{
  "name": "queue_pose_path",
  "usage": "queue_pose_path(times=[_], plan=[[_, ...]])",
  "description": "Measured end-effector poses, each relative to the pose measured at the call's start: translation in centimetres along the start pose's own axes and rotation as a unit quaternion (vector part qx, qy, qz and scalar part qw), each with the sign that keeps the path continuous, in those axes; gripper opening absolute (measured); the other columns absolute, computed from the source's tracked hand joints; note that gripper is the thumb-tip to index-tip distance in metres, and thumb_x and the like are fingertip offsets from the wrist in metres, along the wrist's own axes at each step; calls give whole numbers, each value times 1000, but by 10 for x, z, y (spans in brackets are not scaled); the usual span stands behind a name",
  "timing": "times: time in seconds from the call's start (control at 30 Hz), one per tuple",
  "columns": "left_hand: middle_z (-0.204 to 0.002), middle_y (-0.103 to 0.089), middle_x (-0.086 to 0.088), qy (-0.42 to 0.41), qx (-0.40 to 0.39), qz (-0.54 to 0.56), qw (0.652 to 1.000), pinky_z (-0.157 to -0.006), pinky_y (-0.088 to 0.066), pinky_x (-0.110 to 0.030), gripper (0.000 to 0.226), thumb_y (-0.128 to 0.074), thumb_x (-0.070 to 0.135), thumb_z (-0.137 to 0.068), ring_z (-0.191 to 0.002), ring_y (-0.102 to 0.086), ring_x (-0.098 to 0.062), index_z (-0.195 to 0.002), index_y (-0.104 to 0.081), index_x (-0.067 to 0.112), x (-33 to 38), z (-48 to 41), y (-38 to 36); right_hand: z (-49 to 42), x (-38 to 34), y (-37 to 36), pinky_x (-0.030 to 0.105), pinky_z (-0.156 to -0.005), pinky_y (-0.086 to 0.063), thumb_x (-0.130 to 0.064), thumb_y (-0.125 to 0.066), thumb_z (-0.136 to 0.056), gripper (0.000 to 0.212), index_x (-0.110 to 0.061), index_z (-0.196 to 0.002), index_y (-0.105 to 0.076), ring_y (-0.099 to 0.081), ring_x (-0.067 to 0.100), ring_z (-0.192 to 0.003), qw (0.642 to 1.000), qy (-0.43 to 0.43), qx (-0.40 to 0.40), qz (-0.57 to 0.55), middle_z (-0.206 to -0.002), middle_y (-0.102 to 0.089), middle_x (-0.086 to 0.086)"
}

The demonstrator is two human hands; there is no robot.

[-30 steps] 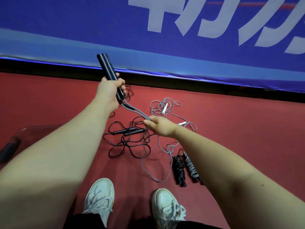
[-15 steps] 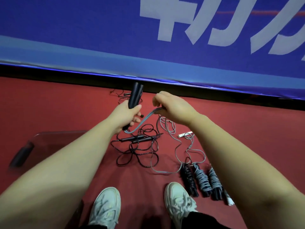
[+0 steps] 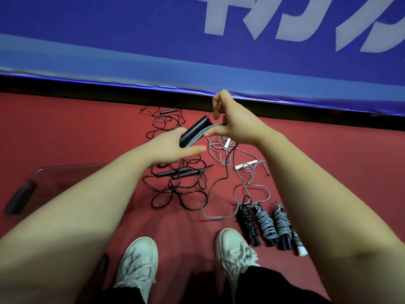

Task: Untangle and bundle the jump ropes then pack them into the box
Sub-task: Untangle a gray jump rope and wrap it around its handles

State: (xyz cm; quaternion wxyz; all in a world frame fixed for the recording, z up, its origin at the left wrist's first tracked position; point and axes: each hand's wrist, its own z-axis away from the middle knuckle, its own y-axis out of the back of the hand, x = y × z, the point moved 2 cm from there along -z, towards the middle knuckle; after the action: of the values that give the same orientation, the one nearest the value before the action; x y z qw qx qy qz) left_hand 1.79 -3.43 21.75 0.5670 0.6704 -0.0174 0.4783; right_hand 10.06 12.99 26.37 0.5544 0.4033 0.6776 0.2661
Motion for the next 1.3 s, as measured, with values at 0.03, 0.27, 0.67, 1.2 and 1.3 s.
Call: queue_pose_path(times=[0.03,0.27,0.67,1.2,1.3], plan=[[-79,-56,1,10,-5,-18,1000,-53,-39,-25,48,-66,57,-77,-60,-50,-16,-106,-49,23,-2,1,0,-1,-1,2,23,-55,-33,-33,-80,-71,52,-26,-94,-34,-38,4,-57,1000,5,6,16,-79,-46,-11],[-65,-46,5,1,-7,43,999,-50,-32,-26,18,-61,42,-89,-53,-41,-11,-88,-53,27,-19,3,2,-4,-1,-2,26,-66,-37,-27,-67,-86,38,-15,-120,-54,-46,13,-70,998,21,-32,58,-80,-51,-4],[-51,-32,4,27,-205,294,933,-36,-21,-18,22,-55,16,-92,-36,-24,-5,-80,-36,15,-19,15,-2,3,-12,-18,34,-70,-45,-62,-55,-78,71,-23,-136,-43,-58,26,-97,932,120,-88,331,-116,-56,2],[-62,-40,1,42,-217,267,938,-38,-28,-15,22,-51,13,-97,-43,-31,-5,-81,-36,15,5,10,-8,8,-14,-21,34,-58,-31,-31,-53,-90,38,-12,-122,-48,-58,33,-86,909,111,-34,401,-101,-61,9],[-58,-40,4,39,-199,264,943,-37,-26,-14,19,-51,19,-97,-42,-28,-4,-85,-36,16,6,10,-4,8,-13,-15,29,-62,-31,-37,-61,-87,49,-18,-130,-46,-57,26,-87,935,103,-49,336,-101,-62,2]])
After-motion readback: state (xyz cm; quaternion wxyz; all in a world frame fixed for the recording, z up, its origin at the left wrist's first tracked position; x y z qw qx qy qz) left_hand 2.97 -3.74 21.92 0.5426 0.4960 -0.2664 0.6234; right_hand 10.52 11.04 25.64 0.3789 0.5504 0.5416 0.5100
